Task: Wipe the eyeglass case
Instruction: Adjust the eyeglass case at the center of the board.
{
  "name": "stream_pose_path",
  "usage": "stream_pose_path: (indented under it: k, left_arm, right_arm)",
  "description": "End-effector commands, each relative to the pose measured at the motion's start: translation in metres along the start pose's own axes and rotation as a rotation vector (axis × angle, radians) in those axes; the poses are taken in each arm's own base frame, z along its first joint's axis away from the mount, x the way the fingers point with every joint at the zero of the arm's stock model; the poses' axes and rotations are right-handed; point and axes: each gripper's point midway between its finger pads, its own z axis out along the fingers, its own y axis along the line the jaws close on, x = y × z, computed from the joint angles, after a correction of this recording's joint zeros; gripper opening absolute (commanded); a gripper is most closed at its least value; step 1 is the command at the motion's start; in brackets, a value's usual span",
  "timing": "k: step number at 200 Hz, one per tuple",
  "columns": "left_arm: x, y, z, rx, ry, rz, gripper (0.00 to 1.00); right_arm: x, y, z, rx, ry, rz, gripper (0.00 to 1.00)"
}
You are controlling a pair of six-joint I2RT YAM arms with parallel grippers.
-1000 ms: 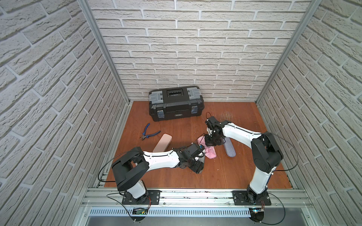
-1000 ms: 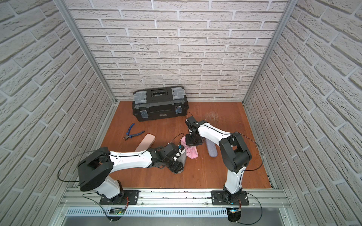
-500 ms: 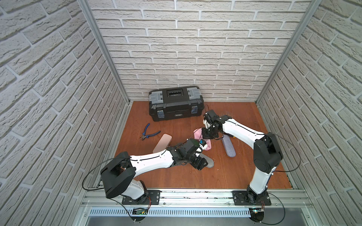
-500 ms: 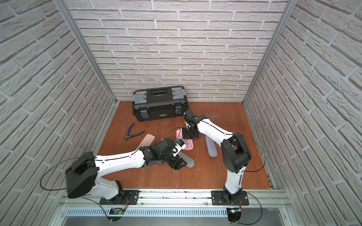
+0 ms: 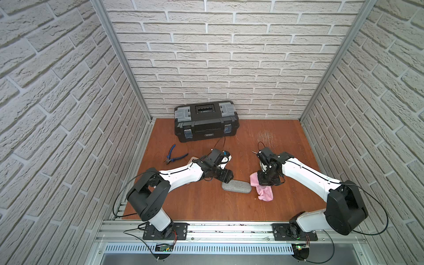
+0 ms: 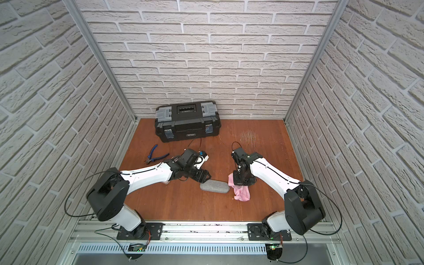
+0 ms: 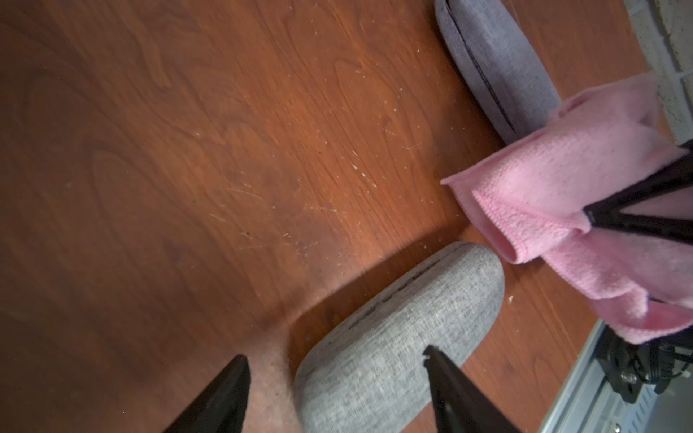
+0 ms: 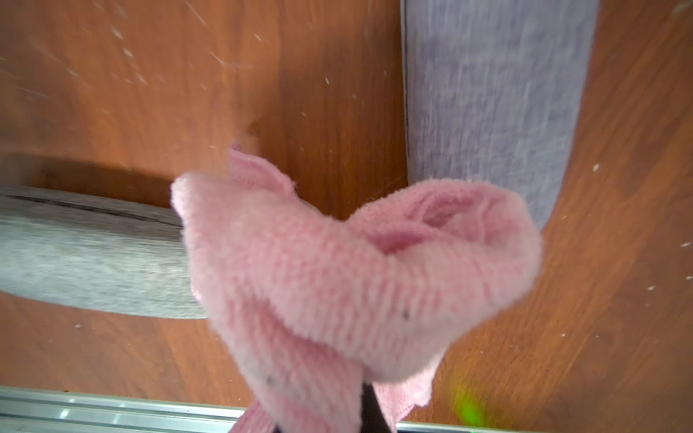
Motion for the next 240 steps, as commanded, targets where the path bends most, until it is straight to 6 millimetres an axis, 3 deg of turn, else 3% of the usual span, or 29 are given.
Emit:
stream_pose_path:
  k: [1,48,71,111,146,178,206,240]
  left_arm:
    - [0.007,-0.023,0.009,0.091,-0.009,0.058,0.77]
    - [0.031,-0.039,0.009,0.128,0.009,0.138,0.77]
    - [0.043,-0.038,0.01,0.086,0.051,0.19,0.78]
    - [0.048,-0.033,0.014,-0.041,0.079,0.322,0.78]
    - [0.058,-0.027,0.017,-0.146,0.069,0.397,0.79]
    - [0.05,-0.032,0.014,-0.171,-0.014,0.403,0.79]
    - [0.051,-0.026,0.018,-0.199,-0.041,0.415,0.74]
    - [0.054,-0.031,0.014,-0.157,-0.101,0.437,0.64]
  right_arm:
    - [-0.015,0.019,0.016,-0.071,-0.019,0.02,0.03]
    - [-0.052,0.042,0.022,-0.093,-0.05,-0.021,0.03]
    - [-0.061,0.047,0.02,-0.094,-0.054,-0.041,0.03]
    - [-0.054,0.046,0.017,-0.106,-0.042,-0.04,0.03]
    - [-0.047,0.036,-0.014,-0.092,-0.098,-0.066,0.03]
    - [-0.036,0.037,-0.031,-0.129,-0.103,-0.077,0.03]
    - [-0.027,0.058,-0.035,-0.209,-0.088,-0.082,0.03]
    - [-0.015,0.109,-0.028,-0.364,-0.034,-0.09,0.03]
